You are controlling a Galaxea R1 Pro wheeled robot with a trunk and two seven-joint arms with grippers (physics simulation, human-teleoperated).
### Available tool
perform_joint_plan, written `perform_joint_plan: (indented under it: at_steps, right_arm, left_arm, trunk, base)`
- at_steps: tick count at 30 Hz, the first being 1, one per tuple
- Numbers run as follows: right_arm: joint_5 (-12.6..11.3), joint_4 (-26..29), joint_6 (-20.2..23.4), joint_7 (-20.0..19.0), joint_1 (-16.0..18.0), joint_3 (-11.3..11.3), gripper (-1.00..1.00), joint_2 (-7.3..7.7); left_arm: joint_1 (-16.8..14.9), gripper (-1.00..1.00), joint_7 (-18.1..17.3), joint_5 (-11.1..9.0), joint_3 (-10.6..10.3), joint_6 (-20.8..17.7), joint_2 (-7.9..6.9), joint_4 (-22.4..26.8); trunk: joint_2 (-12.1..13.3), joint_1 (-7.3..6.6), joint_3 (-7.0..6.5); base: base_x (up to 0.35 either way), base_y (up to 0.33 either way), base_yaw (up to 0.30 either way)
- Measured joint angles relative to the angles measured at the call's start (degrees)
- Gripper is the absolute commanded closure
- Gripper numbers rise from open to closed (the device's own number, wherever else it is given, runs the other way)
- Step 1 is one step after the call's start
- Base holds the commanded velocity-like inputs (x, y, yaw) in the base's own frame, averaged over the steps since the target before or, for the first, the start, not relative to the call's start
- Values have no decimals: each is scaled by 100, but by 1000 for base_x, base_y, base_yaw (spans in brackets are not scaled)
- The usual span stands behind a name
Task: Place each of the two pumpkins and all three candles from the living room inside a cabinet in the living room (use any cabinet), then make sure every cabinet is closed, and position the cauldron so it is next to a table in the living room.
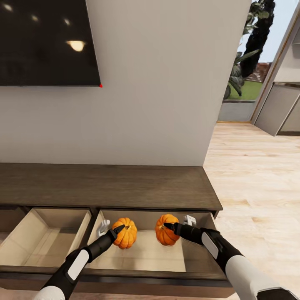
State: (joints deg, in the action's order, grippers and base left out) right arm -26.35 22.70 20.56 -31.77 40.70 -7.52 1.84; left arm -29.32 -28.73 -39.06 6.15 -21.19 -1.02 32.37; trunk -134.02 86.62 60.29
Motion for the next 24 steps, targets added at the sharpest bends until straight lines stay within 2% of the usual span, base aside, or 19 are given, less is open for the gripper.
perform_joint_plan:
  at_steps: [9, 15, 16, 17, 18, 19, 21, 23, 24]
  right_arm:
    - [-19, 51, 269, 264, 152, 17, 100, -15]
    - [-17, -133, 433, 471, 165, 15, 100, -16]
    - [-118, -75, 1005, 1191, 172, 44, 100, -19]
    - [124, -358, 991, 1375, 171, -9, 100, -13]
    - [76, -448, 1006, 1537, 200, -13, 100, -19]
    - [-26, -384, 1017, 1641, 232, 37, 100, -22]
    - [32, -555, 989, 1824, 274, 0, 100, -23]
    - [-25, -640, 981, 1879, 311, 22, 100, -23]
    - [-18, -679, 961, 1900, 328, 20, 100, -20]
  left_arm:
    - [-243, 100, 310, -11, -5, -314, 41, 308]
    - [-435, 100, 539, 18, -9, -500, 53, 115]
    - [-1117, 100, 1318, 98, -13, -745, 88, -713]
    - [-1291, 100, 1330, -66, 7, -781, 134, -1116]
    - [-1289, 100, 1361, -88, 13, -782, 200, -1503]
    - [-1286, 100, 1425, 111, -67, -747, 236, -1775]
    - [-1296, 100, 1535, -7, 6, -757, 293, -1695]
    - [-1292, 100, 1593, 74, -46, -737, 310, -1784]
    - [-1294, 100, 1606, 47, -28, -735, 316, -1822]
  trunk:
    - [0, 0, 0]
    - [0, 0, 1]
    - [0, 0, -1]
    - [0, 0, 0]
    - [0, 0, 0]
    - [0, 1, 1]
    - [0, 0, 1]
    - [0, 0, 1]
    - [0, 0, 1]
  base:
    - [0, 0, 0]
    - [0, 0, 0]
    - [0, 0, 0]
    - [0, 0, 0]
    - [0, 0, 0]
    - [0, 0, 0]
    - [0, 0, 0]
    - [0, 0, 0]
    - [0, 0, 0]
